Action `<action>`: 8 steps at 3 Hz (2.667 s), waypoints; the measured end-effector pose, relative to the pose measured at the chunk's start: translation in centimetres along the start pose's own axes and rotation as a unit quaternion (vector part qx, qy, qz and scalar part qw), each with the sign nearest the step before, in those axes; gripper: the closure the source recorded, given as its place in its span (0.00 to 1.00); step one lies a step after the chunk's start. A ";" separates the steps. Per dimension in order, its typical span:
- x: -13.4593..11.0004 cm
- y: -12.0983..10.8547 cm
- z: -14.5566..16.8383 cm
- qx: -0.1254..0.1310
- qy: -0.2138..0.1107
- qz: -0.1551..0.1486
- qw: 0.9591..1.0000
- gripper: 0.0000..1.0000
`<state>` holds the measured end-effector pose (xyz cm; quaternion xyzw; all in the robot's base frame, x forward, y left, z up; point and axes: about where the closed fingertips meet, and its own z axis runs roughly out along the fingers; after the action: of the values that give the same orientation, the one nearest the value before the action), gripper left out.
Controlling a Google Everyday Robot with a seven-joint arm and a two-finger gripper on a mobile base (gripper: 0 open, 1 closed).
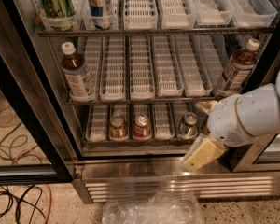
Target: Pick coke can from bottom shelf of fridge
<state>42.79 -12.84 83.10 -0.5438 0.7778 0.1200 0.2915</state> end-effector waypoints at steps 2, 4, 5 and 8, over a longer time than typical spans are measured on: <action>-0.9 -1.5 -0.2 0.031 -0.011 -0.006 0.999 0.00; 1.3 2.4 7.7 0.028 -0.089 0.015 0.995 0.00; 2.3 5.5 15.0 0.013 -0.138 -0.006 0.990 0.00; 4.4 5.5 23.6 0.034 -0.188 0.017 0.982 0.00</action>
Offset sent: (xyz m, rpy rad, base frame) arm 0.0145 0.0016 0.0083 0.0186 -0.0611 -0.0250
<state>44.30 -2.29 60.86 -0.4884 0.7219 0.1978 0.4486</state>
